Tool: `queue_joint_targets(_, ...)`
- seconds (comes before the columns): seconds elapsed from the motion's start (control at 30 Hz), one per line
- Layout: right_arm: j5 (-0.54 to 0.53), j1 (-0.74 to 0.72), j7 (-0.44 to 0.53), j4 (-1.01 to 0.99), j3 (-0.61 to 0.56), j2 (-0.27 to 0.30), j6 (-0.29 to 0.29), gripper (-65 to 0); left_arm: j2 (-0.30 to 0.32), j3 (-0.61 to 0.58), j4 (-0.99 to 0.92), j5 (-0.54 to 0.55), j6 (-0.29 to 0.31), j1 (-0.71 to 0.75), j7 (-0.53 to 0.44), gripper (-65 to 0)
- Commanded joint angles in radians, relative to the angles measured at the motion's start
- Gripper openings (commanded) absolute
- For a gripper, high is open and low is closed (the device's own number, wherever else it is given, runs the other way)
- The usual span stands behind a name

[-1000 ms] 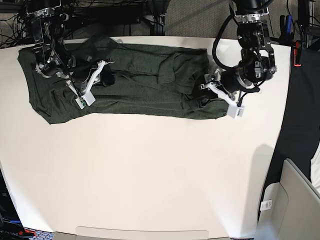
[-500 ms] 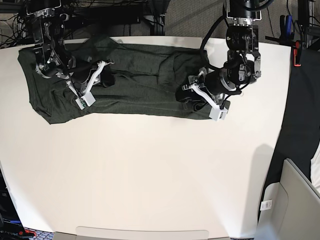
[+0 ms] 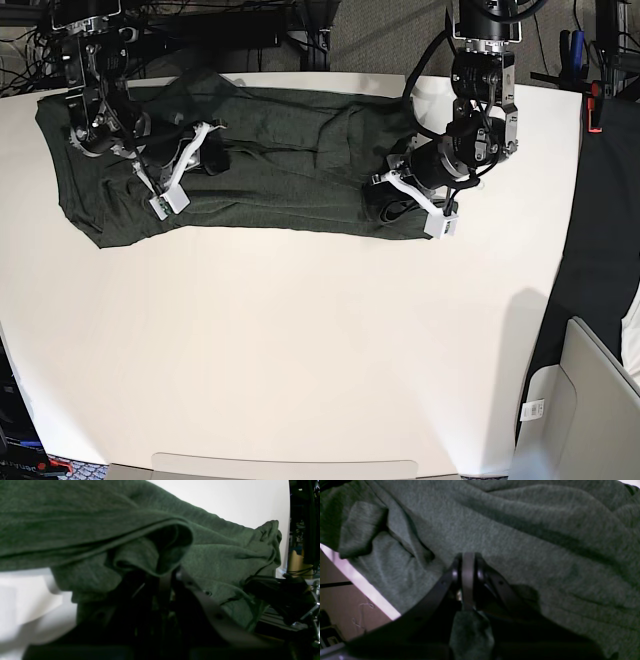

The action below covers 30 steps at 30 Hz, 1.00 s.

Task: Fold the T-shirt properly
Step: 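Fold the pinched end over toward the right gripper with the left gripper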

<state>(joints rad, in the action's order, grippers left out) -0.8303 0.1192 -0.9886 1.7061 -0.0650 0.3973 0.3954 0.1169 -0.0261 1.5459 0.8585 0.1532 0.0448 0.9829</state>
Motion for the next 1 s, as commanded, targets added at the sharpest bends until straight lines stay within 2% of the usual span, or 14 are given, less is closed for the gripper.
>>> queue_joint_targets(0.0, -0.013, -0.010, 0.015, 0.022, 0.026, 0.013, 0.004, -64.9, 0.005, 0.004, 0.047, 0.014, 0.006, -0.009, -0.015, -64.9)
queue_joint_targets(0.17, -0.014, -0.008, 0.015, 0.021, 0.057, 0.012, 0.004, -64.9, 0.002, 0.001, 0.192, 0.014, 0.006, 0.028, -0.015, -64.9)
queue_joint_targets(0.37, -0.011, -0.005, 0.015, 0.013, 0.058, 0.013, 0.004, -64.9, -0.004, -0.024, 0.258, 0.017, 0.006, 0.069, -0.015, -64.9)
queue_joint_targets(0.47, -0.011, -0.005, 0.015, 0.013, 0.061, 0.015, 0.004, -64.9, -0.029, -0.061, 0.290, 0.017, 0.006, 0.086, -0.015, -65.0)
queue_joint_targets(0.7, -0.011, -0.005, 0.015, 0.012, 0.061, 0.013, 0.004, -64.9, -0.130, -0.128, 0.342, 0.015, 0.007, 0.134, -0.005, -65.0)
queue_joint_targets(0.97, -0.010, -0.005, 0.015, 0.012, 0.061, 0.012, 0.004, -64.9, -0.193, -0.179, 0.342, 0.014, 0.007, 0.132, -0.003, -65.0)
